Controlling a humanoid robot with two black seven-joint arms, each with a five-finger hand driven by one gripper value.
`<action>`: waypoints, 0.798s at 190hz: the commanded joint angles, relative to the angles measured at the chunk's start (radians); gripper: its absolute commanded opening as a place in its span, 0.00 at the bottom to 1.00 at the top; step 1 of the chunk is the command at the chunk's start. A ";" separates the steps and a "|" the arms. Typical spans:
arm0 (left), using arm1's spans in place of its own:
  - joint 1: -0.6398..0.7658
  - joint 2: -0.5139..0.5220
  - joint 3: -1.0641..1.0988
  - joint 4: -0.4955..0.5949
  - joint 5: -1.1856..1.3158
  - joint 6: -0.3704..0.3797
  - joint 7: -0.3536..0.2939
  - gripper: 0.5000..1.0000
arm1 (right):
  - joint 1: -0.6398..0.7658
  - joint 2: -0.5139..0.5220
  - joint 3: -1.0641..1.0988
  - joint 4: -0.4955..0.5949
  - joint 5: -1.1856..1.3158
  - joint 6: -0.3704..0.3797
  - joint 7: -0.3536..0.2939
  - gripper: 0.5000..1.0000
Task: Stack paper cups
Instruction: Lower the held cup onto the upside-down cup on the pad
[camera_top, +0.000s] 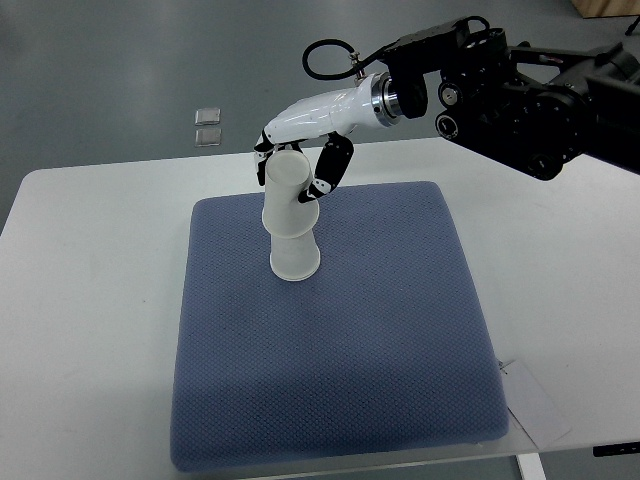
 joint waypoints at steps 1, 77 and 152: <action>0.000 0.000 0.000 0.000 0.000 0.000 0.000 1.00 | -0.008 0.008 -0.001 -0.007 -0.001 -0.004 -0.001 0.00; 0.000 0.000 0.000 0.000 0.000 0.000 0.000 1.00 | -0.053 0.029 0.000 -0.013 0.001 -0.016 -0.035 0.40; 0.000 0.000 0.000 0.000 0.000 0.000 0.000 1.00 | -0.053 0.023 0.000 -0.013 0.004 0.036 -0.035 0.81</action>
